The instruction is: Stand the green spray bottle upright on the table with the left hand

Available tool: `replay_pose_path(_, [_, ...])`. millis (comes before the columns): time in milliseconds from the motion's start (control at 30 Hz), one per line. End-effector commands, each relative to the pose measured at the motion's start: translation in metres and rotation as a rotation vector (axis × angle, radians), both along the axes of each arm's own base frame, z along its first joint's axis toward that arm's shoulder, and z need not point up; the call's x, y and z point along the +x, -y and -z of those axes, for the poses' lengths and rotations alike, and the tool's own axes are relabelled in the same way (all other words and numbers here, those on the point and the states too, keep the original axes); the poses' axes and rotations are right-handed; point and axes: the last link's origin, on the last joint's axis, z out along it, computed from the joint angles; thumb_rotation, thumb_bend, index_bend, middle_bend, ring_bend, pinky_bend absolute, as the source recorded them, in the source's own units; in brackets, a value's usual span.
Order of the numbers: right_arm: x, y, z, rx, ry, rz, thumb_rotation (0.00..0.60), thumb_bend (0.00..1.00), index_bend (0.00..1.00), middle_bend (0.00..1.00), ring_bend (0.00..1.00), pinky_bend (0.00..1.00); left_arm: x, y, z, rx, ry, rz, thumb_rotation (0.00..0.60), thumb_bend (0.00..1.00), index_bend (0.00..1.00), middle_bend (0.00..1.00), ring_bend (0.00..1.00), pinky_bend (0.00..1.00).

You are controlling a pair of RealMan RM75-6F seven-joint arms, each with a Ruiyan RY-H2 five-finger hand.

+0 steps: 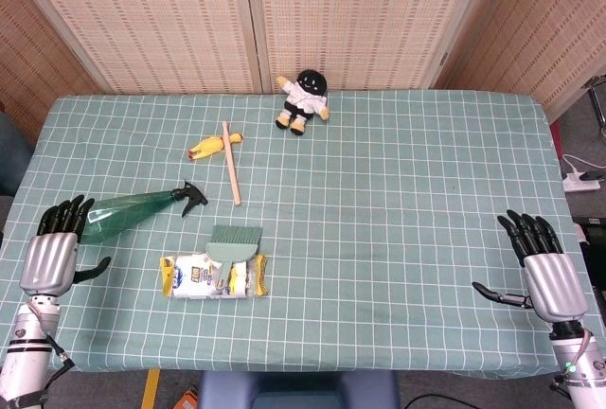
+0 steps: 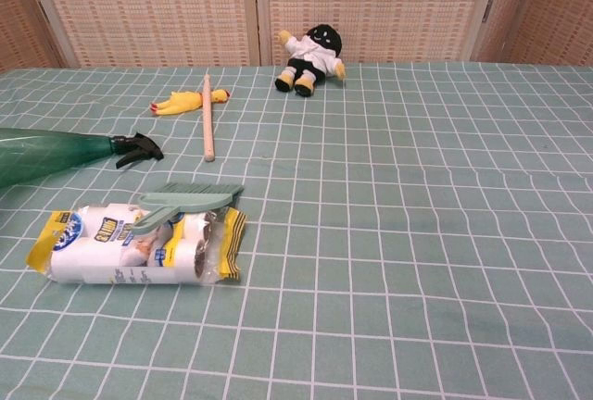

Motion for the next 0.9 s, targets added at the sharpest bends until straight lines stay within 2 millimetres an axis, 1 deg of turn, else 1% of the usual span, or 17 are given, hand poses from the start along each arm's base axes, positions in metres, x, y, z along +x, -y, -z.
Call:
replay_pose_path(33, [0.000, 0.000, 0.000, 0.000, 0.000, -0.001, 0.364, 0.00, 0.04, 0.01, 0.00, 0.00, 0.000, 0.000, 0.000, -0.001, -0.002, -0.001, 0.600, 0.18, 0.00, 0.00, 0.00, 0.05])
replay_pose_path(433, [0.000, 0.000, 0.001, -0.004, -0.015, 0.000, 0.364, 0.00, 0.04, 0.01, 0.00, 0.00, 0.000, -0.002, 0.001, -0.009, 0.008, -0.002, 0.600, 0.18, 0.00, 0.00, 0.00, 0.05])
replay_pose_path(533, [0.000, 0.000, 0.001, -0.008, -0.013, -0.003, 0.363, 0.00, 0.04, 0.01, 0.00, 0.00, 0.003, -0.003, 0.001, -0.009, 0.012, 0.007, 0.600, 0.18, 0.00, 0.00, 0.00, 0.05])
replay_pose_path(600, [0.000, 0.000, 0.002, -0.007, -0.021, -0.002, 0.363, 0.00, 0.04, 0.01, 0.00, 0.00, 0.008, -0.005, 0.002, -0.014, 0.005, 0.020, 0.600, 0.18, 0.00, 0.00, 0.00, 0.05])
replay_pose_path(733, [0.000, 0.002, 0.002, -0.004, -0.027, 0.001, 0.362, 0.00, 0.04, 0.01, 0.00, 0.00, 0.034, -0.009, 0.005, -0.045, 0.012, 0.043, 0.600, 0.18, 0.00, 0.00, 0.00, 0.06])
replay_pose_path(833, [0.001, 0.002, 0.002, -0.004, -0.030, 0.000, 0.363, 0.00, 0.04, 0.01, 0.00, 0.00, 0.067, -0.017, 0.017, -0.080, 0.011, 0.067, 0.600, 0.18, 0.00, 0.00, 0.00, 0.07])
replay_pose_path(900, [0.001, 0.002, 0.002, -0.001, -0.027, 0.001, 0.363, 0.00, 0.04, 0.01, 0.00, 0.00, 0.089, -0.024, 0.030, -0.101, -0.010, 0.085, 0.600, 0.18, 0.00, 0.00, 0.00, 0.08])
